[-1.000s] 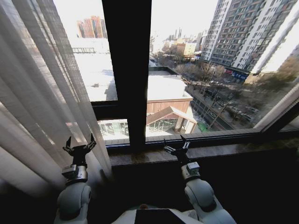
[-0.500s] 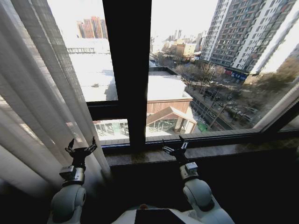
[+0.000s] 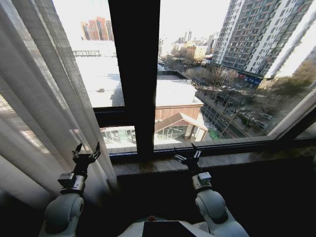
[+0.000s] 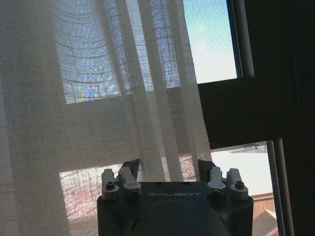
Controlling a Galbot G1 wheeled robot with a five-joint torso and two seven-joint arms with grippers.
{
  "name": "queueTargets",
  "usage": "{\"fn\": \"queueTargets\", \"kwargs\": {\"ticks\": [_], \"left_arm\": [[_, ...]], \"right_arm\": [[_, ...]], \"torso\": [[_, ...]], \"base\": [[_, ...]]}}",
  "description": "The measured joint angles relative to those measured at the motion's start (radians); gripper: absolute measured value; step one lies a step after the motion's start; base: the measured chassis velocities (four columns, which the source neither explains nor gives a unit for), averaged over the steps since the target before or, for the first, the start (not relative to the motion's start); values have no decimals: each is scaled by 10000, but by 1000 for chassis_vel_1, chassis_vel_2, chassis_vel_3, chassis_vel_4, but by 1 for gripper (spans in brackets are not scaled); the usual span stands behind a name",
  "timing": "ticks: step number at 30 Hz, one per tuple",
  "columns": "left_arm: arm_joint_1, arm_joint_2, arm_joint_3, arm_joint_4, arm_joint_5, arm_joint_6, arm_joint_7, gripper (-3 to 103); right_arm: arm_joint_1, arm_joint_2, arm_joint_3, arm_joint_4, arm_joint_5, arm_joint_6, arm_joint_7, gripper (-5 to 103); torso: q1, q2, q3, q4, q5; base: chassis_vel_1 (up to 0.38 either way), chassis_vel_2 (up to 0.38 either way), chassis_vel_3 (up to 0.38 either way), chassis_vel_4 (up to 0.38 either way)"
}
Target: Open the curtains by pulling them apart, changing their state from closed to fully open.
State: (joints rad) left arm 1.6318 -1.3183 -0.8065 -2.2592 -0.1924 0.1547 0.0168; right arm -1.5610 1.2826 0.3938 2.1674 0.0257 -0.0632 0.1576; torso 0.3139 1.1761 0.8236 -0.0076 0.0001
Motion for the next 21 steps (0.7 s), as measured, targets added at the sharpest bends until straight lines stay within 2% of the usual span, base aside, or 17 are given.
{"fn": "queueTargets", "kwargs": {"ticks": [1,5,7,10,11,14,15,16,18,21], "left_arm": [[10,50,-28,-2,-19,0,7,66],[22,247,-129,-35,-164,0,13,43],[23,282,-148,-55,-193,4,14,43],[31,335,-182,-77,-241,14,16,28],[31,335,-182,-77,-241,14,16,28],[75,328,-185,-156,-253,37,17,11],[75,328,-185,-156,-253,37,17,11],[87,320,-182,-194,-254,52,16,6],[89,310,-159,-248,-256,89,17,3],[81,296,-133,-259,-256,102,17,0]], "right_arm": [[0,34,39,2,5,1,0,100],[40,120,88,18,16,2,5,100],[48,123,95,18,17,2,7,100],[44,108,146,17,119,-28,15,100],[44,108,146,17,119,-28,15,100],[20,83,127,140,522,-279,20,100],[20,83,127,140,522,-279,20,100],[20,85,105,183,610,-345,20,100],[40,103,83,215,668,-379,23,100],[46,96,80,219,594,-401,7,100]], "torso": [[0,0,0,0,0],[0,0,0,0,0],[0,0,0,0,1],[0,0,0,0,1],[0,0,0,0,1],[0,0,0,0,0],[0,0,0,0,0],[0,0,0,0,0],[0,0,0,0,1],[0,0,0,0,1]], "base": [[0,0,0,0],[0,0,0,0],[0,0,0,0],[0,0,0,0],[0,0,0,0],[0,0,0,0],[0,0,0,0],[0,0,0,0],[0,0,0,0],[0,0,0,0]]}}
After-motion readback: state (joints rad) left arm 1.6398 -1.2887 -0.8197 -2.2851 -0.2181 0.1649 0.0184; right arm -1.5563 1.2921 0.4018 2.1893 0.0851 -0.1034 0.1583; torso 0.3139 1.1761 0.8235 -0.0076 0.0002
